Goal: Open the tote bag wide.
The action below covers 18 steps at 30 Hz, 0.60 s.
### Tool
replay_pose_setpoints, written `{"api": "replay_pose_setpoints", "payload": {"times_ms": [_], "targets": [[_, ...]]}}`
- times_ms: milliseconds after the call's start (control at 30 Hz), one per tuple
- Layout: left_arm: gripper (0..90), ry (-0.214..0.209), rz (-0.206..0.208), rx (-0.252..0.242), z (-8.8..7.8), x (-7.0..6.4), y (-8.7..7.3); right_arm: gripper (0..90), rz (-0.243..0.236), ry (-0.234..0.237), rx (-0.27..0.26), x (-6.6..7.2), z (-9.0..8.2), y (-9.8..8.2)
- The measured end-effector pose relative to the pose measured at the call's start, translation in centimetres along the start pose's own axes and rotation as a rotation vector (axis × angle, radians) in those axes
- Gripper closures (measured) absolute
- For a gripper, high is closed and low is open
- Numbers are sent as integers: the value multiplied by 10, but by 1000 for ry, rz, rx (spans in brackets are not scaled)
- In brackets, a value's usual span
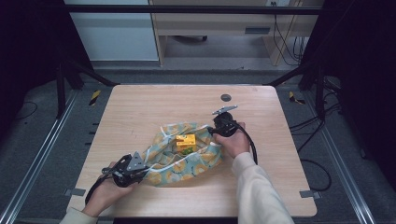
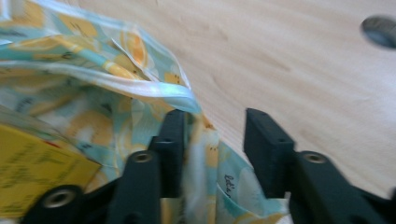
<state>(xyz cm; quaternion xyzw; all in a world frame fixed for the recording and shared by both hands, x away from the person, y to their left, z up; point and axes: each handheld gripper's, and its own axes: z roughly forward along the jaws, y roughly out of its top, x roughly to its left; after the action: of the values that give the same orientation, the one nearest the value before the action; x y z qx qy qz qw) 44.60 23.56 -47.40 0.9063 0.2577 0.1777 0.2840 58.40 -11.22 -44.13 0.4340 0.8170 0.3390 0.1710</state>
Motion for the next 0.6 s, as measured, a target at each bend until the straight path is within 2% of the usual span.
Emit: {"api": "replay_pose_setpoints", "payload": {"times_ms": [100,133,200,300,333,400,500,533,600], "targets": [[647,31,-10,-42,-5,-1,2,465,-4,-6,-42,1,-18,4],[567,46,-16,-61,-7,-1,3,406,-7,-2,-63,1,-29,7],[537,60,-23,-91,-11,-2,5,378,-7,0,-74,2,-34,7],[409,74,-43,-117,-19,1,8,305,-2,18,-103,4,-52,10],[387,77,-50,-139,-24,3,10,278,-4,18,-110,5,-56,10],[362,87,-43,-153,-32,5,15,247,1,35,-128,8,-70,9],[327,84,-55,-192,-46,10,24,230,-24,48,-158,18,-88,1],[317,84,-57,-194,-49,12,27,223,-39,75,-173,26,-97,-9],[314,103,-47,-186,-51,17,34,218,-42,84,-171,29,-100,-13]]}}
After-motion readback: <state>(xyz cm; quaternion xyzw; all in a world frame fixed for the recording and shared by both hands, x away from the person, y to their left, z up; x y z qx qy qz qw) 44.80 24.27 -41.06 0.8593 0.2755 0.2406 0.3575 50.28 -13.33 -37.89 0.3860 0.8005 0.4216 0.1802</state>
